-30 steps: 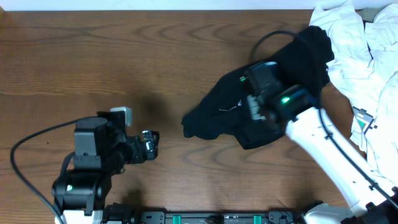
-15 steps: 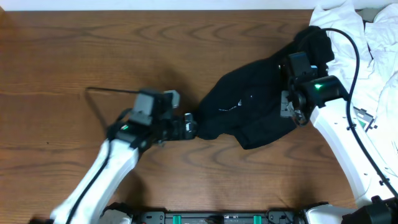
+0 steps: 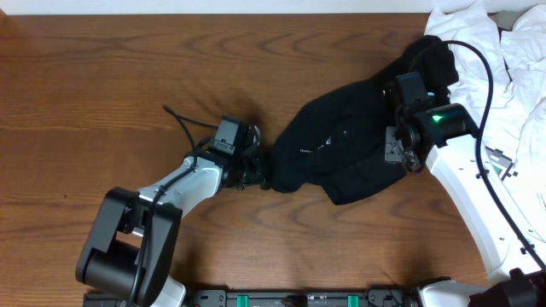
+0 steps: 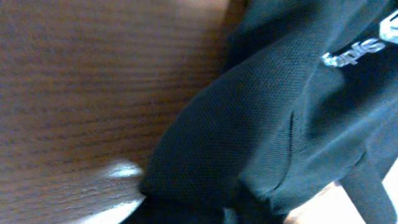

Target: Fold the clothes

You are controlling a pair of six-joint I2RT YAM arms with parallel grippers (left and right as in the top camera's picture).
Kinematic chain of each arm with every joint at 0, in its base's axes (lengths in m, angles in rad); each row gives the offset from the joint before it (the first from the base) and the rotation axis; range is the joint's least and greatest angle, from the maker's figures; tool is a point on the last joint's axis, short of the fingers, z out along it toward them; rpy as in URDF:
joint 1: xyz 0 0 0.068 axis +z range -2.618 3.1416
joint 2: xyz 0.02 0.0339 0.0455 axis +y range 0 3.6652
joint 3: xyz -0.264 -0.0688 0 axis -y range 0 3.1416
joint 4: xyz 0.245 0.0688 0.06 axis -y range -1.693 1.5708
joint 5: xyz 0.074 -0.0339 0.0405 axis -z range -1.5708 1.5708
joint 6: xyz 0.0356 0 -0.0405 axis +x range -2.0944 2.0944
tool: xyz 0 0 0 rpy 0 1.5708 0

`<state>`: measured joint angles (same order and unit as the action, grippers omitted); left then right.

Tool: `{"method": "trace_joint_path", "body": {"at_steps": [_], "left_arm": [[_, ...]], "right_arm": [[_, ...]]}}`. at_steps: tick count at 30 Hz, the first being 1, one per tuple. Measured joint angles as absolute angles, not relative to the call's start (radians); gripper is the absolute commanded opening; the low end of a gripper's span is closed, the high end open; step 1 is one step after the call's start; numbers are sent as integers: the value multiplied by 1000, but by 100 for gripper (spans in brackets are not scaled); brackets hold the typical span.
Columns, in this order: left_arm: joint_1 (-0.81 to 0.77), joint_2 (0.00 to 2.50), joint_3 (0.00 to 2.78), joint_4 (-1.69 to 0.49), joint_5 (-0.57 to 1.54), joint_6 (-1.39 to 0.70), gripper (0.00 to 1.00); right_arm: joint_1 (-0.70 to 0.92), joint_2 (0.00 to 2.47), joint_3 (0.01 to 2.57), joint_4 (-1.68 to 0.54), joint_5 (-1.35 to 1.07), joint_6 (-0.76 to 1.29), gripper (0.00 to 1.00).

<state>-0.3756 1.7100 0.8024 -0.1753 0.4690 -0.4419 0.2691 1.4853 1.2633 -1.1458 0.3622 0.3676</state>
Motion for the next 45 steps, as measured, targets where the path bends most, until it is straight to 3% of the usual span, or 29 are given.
{"method": "trace_joint_path", "body": {"at_steps": [6,11,12,13,14,15,22,31,45], "left_arm": [[-289,1630,801,-176,461,-418,6],[-84,1421,801,-166,373,-414,6],[-42,1385,801,-156,356,-413,17],[5,1349,801,-144,339,-405,60],[52,1317,801,-132,324,-405,94],[92,1293,801,-127,313,-409,98],[206,1233,801,-290,426,-415,98],[11,1235,796,-737,599,-415,98],[-366,1331,759,-591,361,-650,98]], "right_arm": [[269,1485,1263,-1156,357,368,59],[269,1485,1263,-1171,354,368,59],[269,1485,1263,-1172,354,367,59],[270,1485,1263,-1174,353,368,59],[270,1485,1263,-1174,352,368,59],[269,1485,1263,-1174,350,368,59],[269,1485,1263,-1168,333,368,59],[269,1485,1263,-1163,328,368,60],[269,1485,1263,-1174,328,367,60]]}}
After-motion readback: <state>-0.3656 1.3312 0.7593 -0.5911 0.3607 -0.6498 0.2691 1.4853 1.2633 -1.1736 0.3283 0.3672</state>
